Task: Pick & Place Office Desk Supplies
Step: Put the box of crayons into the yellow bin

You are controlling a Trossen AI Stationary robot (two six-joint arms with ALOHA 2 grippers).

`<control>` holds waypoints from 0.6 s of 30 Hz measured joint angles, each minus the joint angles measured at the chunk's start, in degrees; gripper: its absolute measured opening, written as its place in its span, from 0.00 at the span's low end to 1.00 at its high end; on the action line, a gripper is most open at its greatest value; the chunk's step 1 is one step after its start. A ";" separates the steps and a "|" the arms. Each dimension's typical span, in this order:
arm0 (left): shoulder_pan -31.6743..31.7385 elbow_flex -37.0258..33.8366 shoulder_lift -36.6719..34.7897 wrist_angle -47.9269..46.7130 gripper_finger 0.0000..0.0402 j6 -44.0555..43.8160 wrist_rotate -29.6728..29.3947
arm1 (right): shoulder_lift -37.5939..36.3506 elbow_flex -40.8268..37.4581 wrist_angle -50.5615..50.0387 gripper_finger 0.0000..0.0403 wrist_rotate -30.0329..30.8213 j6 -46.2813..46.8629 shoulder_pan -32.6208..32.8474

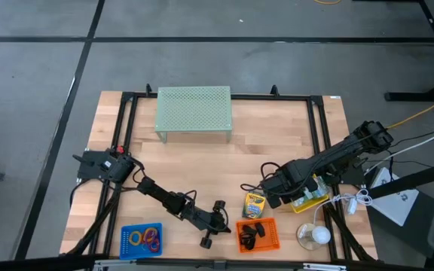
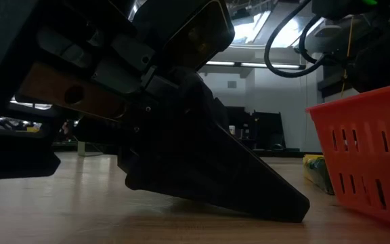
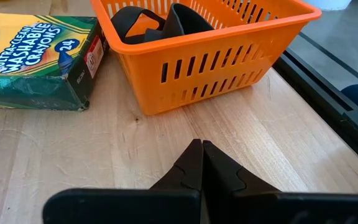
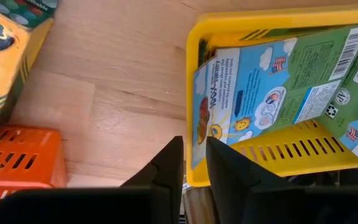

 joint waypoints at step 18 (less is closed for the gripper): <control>0.00 0.00 -0.01 0.00 0.01 -0.04 0.01 | -0.02 -0.02 0.72 0.01 0.68 0.37 0.00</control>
